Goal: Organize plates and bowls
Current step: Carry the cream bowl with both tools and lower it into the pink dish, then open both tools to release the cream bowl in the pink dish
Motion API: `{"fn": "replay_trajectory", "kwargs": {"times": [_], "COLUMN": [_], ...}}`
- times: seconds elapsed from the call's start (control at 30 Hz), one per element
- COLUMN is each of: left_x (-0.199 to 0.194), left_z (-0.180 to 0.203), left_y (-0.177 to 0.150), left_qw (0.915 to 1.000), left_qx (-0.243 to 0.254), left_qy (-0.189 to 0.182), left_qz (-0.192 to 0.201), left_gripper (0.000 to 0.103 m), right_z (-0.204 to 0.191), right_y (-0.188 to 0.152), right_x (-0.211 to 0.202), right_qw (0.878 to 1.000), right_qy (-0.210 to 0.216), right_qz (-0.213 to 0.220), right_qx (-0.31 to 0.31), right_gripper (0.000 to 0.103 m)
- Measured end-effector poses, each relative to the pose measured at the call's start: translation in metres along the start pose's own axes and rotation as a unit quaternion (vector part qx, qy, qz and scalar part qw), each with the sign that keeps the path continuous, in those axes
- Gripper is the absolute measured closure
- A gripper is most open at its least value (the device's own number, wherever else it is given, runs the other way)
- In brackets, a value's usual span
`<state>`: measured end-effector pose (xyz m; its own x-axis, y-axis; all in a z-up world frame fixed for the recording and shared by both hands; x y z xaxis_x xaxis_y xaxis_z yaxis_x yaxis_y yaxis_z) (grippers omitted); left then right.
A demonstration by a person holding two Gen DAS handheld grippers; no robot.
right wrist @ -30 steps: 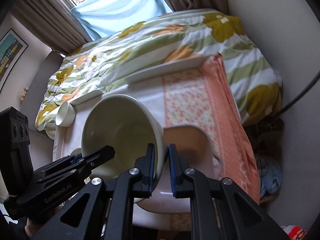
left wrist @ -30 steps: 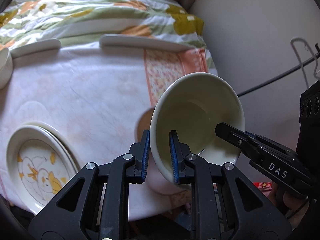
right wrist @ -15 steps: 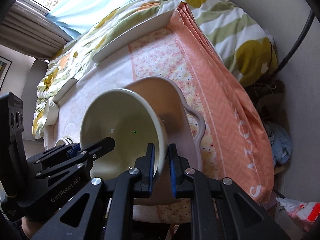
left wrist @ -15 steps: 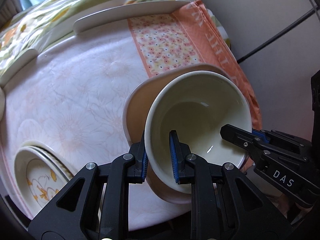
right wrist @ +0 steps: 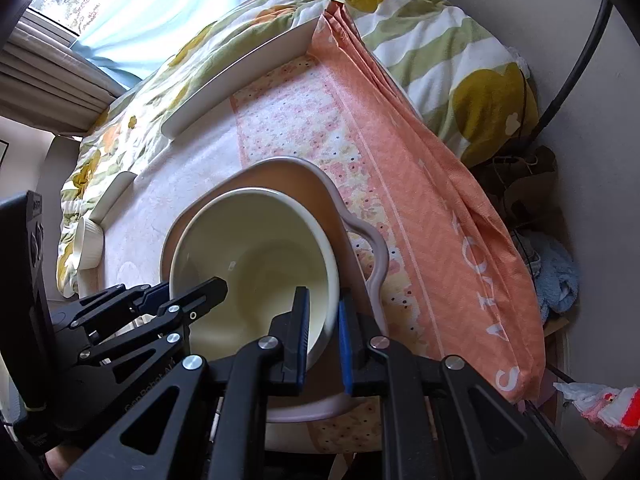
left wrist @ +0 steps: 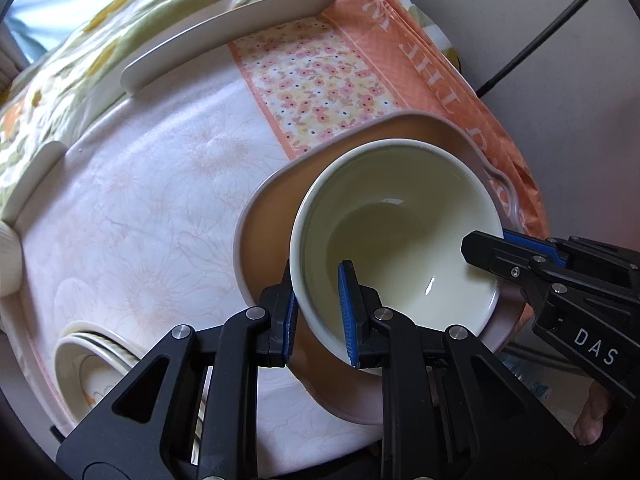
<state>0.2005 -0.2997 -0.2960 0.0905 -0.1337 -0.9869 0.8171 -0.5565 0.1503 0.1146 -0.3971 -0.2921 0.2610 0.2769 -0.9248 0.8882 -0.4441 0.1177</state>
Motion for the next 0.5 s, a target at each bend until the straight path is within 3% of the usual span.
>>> {"fn": "replay_trajectory", "kwargs": {"times": [0.5], "left_x": [-0.009], "left_z": [-0.001], "left_y": [-0.003], "left_qw": [0.9985], "left_qx": [0.023], "left_qy": [0.047], "left_qz": [0.016], "left_gripper": [0.086], "right_z": [-0.003], "right_y": [-0.001], "right_x": [-0.009], "right_qw": [1.000], "right_qy": [0.003], "right_qz": [0.005], "right_qx": [-0.010], "right_gripper": [0.090]}}
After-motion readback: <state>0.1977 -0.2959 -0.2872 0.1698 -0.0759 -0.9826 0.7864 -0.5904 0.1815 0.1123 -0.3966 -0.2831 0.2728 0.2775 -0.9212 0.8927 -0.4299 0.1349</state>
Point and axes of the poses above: each gripper's, at about its wrist camera, not at the fingertips, and x roughly the way its jaws point, z to its right, y to its top, the point moved 4 cm from there along x, roughly the way its jaws point, and after that the axes turned 3 degrees about -z, right-handed, at the moved point
